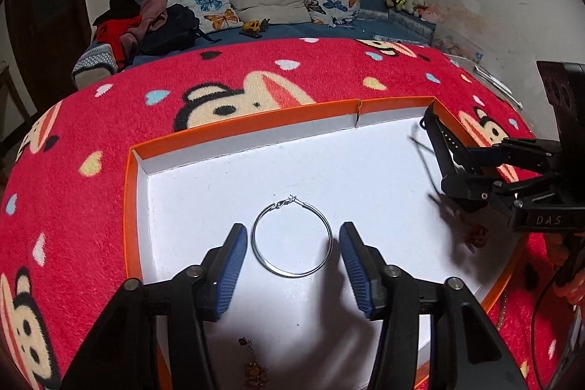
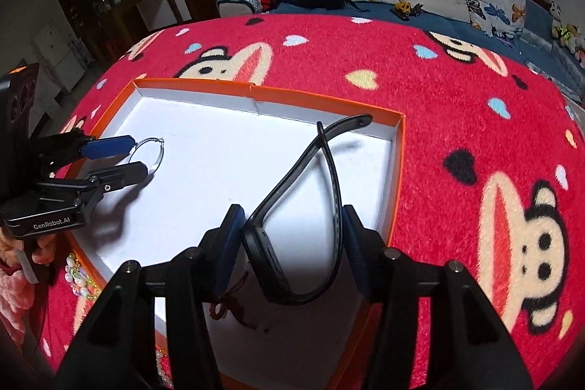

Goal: Organize jewelry
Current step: 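Carry the watch and hoop earring into the orange tray and open both tools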

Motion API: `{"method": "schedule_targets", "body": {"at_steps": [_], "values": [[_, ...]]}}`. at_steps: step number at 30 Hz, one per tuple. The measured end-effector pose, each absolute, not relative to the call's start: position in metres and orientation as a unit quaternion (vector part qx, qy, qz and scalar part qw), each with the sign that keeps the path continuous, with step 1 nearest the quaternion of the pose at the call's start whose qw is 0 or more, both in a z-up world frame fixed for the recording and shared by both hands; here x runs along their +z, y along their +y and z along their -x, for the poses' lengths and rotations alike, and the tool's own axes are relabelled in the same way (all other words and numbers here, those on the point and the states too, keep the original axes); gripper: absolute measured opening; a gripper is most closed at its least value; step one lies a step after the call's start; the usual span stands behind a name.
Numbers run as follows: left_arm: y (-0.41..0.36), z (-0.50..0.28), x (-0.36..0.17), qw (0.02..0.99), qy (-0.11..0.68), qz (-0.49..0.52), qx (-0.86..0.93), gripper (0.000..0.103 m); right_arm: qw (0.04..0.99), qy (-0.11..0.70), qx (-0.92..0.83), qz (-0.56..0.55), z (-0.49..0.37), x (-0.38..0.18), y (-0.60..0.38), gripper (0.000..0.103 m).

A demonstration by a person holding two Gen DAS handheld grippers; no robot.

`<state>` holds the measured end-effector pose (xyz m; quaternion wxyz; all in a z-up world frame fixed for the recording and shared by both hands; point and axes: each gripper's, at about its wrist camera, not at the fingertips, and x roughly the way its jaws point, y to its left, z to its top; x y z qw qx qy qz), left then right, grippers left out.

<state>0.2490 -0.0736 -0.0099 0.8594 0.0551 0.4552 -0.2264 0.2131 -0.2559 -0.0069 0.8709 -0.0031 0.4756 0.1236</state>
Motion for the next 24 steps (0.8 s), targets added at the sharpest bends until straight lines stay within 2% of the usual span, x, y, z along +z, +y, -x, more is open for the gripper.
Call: {"method": "schedule_targets", "body": {"at_steps": [7,16,24], "values": [[-0.074,-0.248,-0.008,0.862,0.454,-0.059,-0.219,0.059,0.876,0.467,0.121,0.012,-0.215,-0.005,-0.254,0.068],[-0.057,-0.228,0.016,0.877,0.434,-0.041,-0.204,0.059,0.886,0.448,0.117,0.007,-0.203,0.018,-0.259,0.07],[-0.038,-0.183,0.044,0.889,0.416,-0.028,-0.19,0.059,0.897,0.421,0.133,0.025,-0.157,0.043,-0.249,0.07]]}}
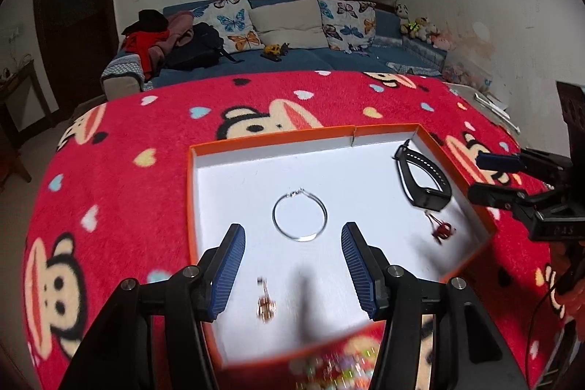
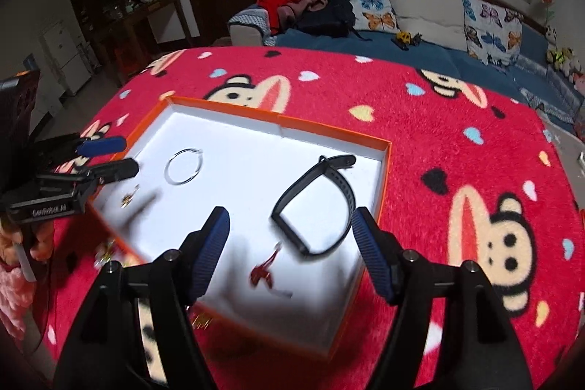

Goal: Organize jewelry
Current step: 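Carry the watch and hoop earring into the orange tray and open both tools, then withdraw both tools from the tray toward the remaining jewelry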

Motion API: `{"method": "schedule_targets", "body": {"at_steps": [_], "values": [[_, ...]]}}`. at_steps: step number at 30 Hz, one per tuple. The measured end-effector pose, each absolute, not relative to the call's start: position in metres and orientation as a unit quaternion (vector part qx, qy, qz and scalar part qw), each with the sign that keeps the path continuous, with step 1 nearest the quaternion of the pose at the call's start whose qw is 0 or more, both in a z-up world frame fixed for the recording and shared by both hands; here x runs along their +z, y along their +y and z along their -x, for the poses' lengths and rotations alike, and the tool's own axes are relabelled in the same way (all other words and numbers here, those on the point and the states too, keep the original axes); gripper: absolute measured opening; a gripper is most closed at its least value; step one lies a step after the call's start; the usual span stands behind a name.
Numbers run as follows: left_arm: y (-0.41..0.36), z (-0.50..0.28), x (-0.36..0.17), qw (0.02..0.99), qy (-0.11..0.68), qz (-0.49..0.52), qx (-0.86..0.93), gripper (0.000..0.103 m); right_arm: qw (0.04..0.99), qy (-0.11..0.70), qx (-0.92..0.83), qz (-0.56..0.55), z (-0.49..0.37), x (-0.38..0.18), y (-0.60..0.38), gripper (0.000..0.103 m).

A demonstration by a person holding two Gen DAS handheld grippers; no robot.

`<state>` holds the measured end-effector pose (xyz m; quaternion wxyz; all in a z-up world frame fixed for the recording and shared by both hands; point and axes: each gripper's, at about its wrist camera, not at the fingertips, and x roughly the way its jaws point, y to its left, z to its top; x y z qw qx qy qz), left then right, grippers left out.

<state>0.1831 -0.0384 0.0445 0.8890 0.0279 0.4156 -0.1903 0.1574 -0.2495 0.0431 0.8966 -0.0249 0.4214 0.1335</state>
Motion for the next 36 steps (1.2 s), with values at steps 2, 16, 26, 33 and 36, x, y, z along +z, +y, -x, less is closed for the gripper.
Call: {"method": "schedule_targets", "body": {"at_steps": [2,16,26,33,36], "values": [[-0.034,-0.17,0.049,0.891,0.412,-0.028,-0.187,0.059,0.898,0.416,0.139,0.028,-0.143,0.046,-0.247,0.07],[-0.026,-0.096,0.043,0.89,0.409,-0.027,-0.202,0.059,0.879,0.449,0.158,0.025,-0.069,0.005,-0.231,0.053],[-0.031,-0.086,0.024,0.882,0.422,-0.028,-0.209,0.059,0.872,0.464,0.157,-0.004,-0.081,-0.013,-0.232,0.048],[-0.037,-0.08,0.025,0.882,0.41,-0.036,-0.228,0.059,0.872,0.471,0.131,-0.022,-0.088,-0.019,-0.241,0.032],[-0.047,-0.076,0.028,0.88,0.403,-0.046,-0.246,0.059,0.87,0.477,0.125,-0.026,-0.094,-0.022,-0.243,0.025]]}}
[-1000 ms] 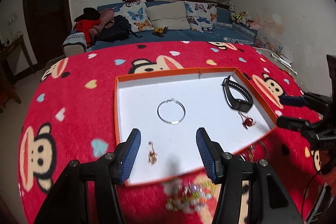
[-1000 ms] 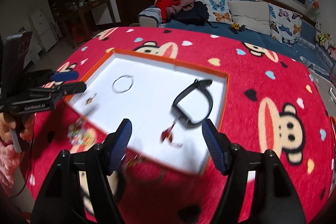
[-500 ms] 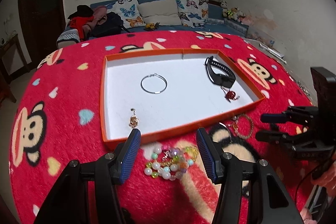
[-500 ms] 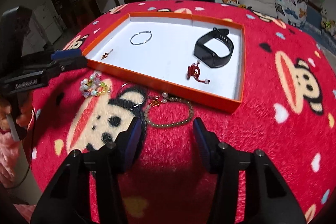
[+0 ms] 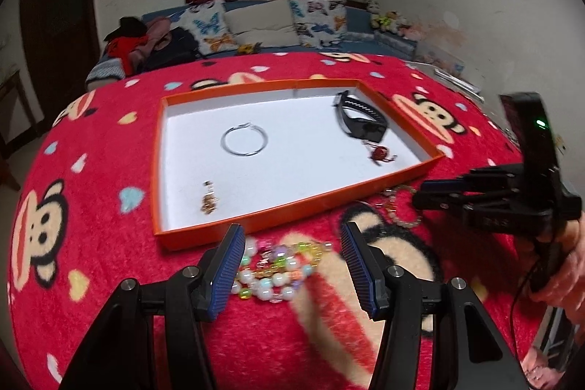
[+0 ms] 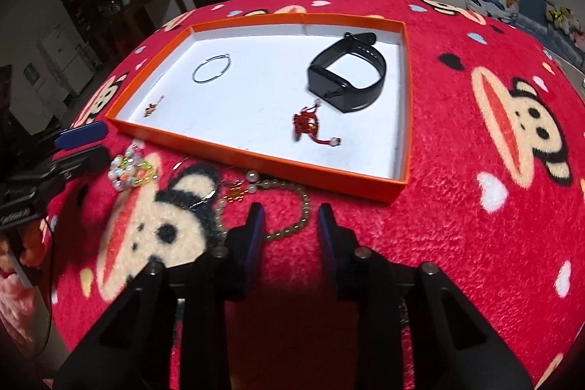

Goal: Organize jewelry
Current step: 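Withdraw both tools from the tray toward the remaining jewelry, then grasp and lift the second hoop earring with the left tool while the right tool grasps the beaded bracelet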

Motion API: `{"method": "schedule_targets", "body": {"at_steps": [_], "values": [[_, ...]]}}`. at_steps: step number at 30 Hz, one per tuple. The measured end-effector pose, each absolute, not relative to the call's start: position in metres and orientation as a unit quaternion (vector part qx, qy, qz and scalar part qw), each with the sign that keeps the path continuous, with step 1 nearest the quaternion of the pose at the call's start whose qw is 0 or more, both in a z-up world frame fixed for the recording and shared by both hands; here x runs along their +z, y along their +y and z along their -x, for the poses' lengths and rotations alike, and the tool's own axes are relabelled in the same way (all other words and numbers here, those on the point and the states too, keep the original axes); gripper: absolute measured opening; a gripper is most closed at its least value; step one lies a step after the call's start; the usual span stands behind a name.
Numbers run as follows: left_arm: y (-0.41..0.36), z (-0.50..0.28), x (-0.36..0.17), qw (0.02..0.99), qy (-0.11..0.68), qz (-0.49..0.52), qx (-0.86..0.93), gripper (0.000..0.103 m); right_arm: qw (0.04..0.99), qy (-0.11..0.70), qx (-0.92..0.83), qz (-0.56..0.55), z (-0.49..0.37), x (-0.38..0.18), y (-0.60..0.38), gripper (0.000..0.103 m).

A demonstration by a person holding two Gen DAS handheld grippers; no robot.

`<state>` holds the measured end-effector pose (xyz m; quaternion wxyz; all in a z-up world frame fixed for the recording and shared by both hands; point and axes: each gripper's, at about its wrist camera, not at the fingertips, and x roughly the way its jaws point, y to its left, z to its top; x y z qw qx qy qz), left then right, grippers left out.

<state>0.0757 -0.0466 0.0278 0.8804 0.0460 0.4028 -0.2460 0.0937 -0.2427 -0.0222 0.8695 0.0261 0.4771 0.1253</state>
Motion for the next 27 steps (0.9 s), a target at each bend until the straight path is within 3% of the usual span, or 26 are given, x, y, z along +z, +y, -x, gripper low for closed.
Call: {"method": "schedule_targets", "body": {"at_steps": [5,27], "values": [[-0.065,-0.073,0.026,0.87,0.403,-0.059,-0.277,0.059,0.873,0.473,0.119,-0.01,-0.094,-0.023,-0.24,0.008],[-0.133,-0.104,-0.014,0.85,0.458,-0.079,-0.249,0.063,0.873,0.475,0.107,-0.022,-0.04,-0.022,-0.278,0.007]]}}
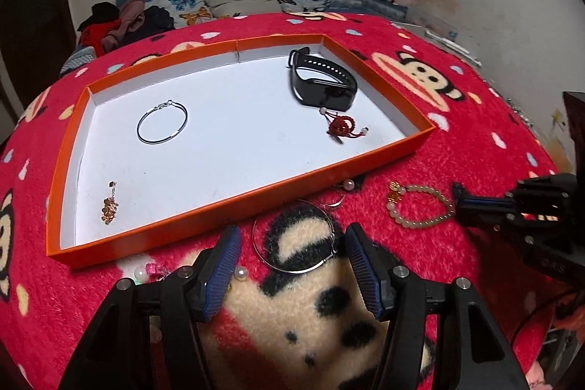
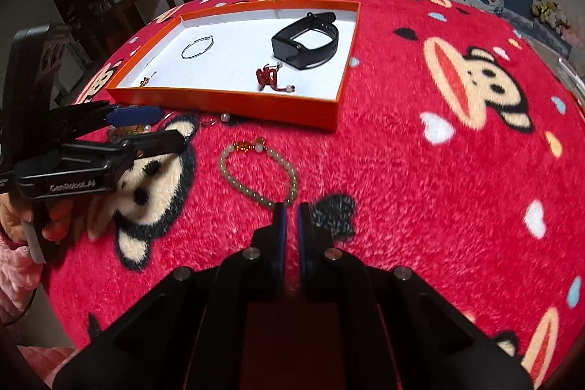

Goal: Organize jewelry
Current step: 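Grasp and lift the second hoop earring with the left tool while the right tool grasps the beaded bracelet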

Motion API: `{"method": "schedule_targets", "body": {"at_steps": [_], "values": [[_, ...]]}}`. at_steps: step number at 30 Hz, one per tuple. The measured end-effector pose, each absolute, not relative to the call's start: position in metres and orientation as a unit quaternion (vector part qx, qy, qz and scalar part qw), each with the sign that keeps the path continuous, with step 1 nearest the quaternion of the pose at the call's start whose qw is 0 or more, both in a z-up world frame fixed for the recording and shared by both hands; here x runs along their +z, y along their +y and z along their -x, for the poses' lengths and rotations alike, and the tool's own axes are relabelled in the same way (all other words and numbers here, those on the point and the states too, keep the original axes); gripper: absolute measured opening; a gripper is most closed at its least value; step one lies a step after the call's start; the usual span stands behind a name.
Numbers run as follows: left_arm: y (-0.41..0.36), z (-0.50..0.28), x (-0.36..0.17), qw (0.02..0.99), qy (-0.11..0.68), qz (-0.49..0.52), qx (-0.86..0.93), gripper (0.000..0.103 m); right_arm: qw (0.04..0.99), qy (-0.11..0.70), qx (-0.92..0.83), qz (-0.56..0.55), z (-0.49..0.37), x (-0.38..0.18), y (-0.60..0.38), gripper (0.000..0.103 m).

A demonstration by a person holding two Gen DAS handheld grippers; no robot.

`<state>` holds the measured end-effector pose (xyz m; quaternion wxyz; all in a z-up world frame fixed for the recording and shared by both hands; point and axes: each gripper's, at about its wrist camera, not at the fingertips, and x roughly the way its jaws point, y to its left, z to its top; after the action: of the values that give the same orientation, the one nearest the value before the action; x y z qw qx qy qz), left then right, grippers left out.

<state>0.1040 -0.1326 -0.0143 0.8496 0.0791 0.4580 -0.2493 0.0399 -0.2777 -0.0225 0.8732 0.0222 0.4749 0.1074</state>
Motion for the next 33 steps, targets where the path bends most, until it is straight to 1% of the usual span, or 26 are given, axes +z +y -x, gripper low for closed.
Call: {"method": "schedule_targets", "body": {"at_steps": [3,5,9,13,14,15,17,20,33], "values": [[-0.139,-0.103,-0.015,0.855,0.455,-0.091,-0.234,0.063,0.874,0.472,0.112,-0.026,-0.041,-0.022,-0.277,0.007],[-0.143,-0.102,-0.016,0.858,0.453,-0.096,-0.223,0.063,0.874,0.471,0.115,-0.031,-0.042,-0.021,-0.278,0.01],[-0.145,-0.102,-0.018,0.861,0.448,-0.099,-0.219,0.062,0.875,0.468,0.122,-0.036,-0.045,-0.019,-0.279,0.011],[-0.146,-0.1,-0.018,0.861,0.446,-0.101,-0.222,0.059,0.875,0.466,0.126,-0.042,-0.047,-0.018,-0.28,0.012],[-0.146,-0.101,-0.018,0.861,0.446,-0.101,-0.223,0.058,0.875,0.466,0.126,-0.042,-0.048,-0.019,-0.28,0.014],[-0.146,-0.1,-0.018,0.861,0.445,-0.101,-0.224,0.054,0.874,0.466,0.127,-0.043,-0.048,-0.019,-0.279,0.015],[-0.146,-0.1,-0.018,0.861,0.445,-0.102,-0.225,0.053,0.874,0.465,0.131,-0.044,-0.05,-0.018,-0.279,0.022],[-0.145,-0.1,-0.018,0.861,0.444,-0.096,-0.228,0.052,0.875,0.464,0.131,-0.041,-0.052,-0.017,-0.278,0.027],[-0.135,-0.085,-0.016,0.858,0.444,-0.092,-0.241,0.052,0.87,0.47,0.143,-0.051,-0.059,-0.023,-0.277,0.029]]}}
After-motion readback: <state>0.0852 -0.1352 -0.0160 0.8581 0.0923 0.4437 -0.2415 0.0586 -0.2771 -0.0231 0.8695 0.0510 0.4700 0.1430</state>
